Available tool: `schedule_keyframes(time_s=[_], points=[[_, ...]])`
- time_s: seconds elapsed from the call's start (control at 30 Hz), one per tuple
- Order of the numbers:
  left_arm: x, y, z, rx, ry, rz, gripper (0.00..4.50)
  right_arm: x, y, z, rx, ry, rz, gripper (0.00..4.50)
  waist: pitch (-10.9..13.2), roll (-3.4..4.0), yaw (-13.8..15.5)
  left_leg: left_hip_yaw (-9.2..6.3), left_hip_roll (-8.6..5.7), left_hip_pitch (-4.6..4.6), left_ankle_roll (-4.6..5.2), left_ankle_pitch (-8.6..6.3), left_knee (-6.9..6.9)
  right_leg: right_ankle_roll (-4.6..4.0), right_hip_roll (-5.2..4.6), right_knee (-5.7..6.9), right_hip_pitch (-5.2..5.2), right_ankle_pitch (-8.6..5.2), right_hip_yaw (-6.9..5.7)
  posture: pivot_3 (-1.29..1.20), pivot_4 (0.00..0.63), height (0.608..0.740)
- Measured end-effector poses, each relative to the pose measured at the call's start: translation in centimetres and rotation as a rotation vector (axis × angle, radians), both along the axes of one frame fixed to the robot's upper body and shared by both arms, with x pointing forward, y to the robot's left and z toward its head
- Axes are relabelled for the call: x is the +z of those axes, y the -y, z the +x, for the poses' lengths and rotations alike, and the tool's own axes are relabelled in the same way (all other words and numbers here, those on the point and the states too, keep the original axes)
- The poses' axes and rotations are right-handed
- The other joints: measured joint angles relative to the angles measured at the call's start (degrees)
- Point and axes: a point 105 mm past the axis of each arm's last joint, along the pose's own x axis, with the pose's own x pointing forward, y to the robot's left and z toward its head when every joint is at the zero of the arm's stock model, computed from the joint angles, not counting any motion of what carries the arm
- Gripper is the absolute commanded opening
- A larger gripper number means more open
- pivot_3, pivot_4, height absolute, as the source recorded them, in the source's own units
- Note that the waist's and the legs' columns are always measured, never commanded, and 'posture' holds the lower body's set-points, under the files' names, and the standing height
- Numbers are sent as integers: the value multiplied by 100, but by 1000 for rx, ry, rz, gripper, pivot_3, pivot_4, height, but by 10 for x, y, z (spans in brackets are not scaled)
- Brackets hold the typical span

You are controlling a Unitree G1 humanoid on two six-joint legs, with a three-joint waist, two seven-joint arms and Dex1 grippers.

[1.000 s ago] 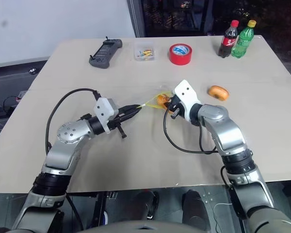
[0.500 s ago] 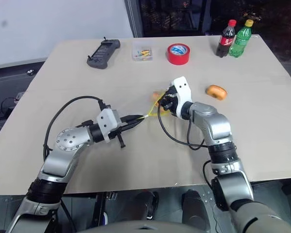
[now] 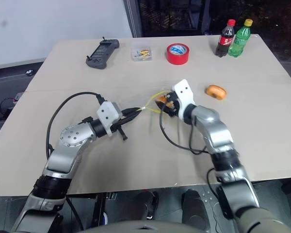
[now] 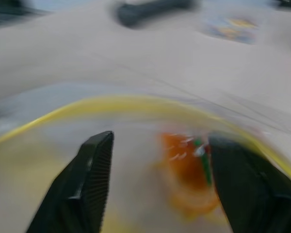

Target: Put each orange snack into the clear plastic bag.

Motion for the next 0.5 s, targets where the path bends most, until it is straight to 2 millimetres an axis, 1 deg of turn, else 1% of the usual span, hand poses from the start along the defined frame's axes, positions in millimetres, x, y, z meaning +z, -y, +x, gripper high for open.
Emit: schedule_keyframes(time_s=[0.07,0.1,0.13,0.2,0.27,0.3,0.43,0.5], points=[[1,-2,4,24,5,-2,0,8,9,-11,40,25,-10,3642,0,0,-18,3,2,3,0,0,1,1,1,1,0,1,3,0,150,740],[2,-2,5,32,11,-3,0,15,19,-11,20,57,-25,4031,0,0,-19,4,3,4,0,0,1,1,2,4,0,1,3,0,150,740],[3,-2,5,35,13,-3,0,17,23,-9,6,68,-27,4441,0,0,-18,4,4,5,0,0,1,1,3,5,0,1,3,0,150,740],[2,-3,6,40,14,2,0,23,41,-2,-67,133,-83,4441,0,0,-5,4,7,5,-1,0,1,1,4,7,-1,1,3,0,150,740],[2,-3,6,44,16,3,0,25,62,12,-168,177,-154,4441,0,0,-2,11,4,5,0,0,1,1,2,7,-1,1,7,0,150,740],[2,-4,6,47,17,5,0,26,80,25,-249,181,-176,4441,0,0,0,13,4,6,0,0,2,1,2,7,0,1,9,0,150,740],[2,-2,7,56,16,-5,0,20,131,64,-481,118,-182,4441,0,0,-3,21,5,7,0,0,0,0,2,7,-1,2,14,0,150,740],[1,-2,7,58,12,-8,0,16,151,80,-568,74,-147,4441,1,0,-23,24,10,7,0,0,-3,0,4,6,-2,2,17,0,150,740]])
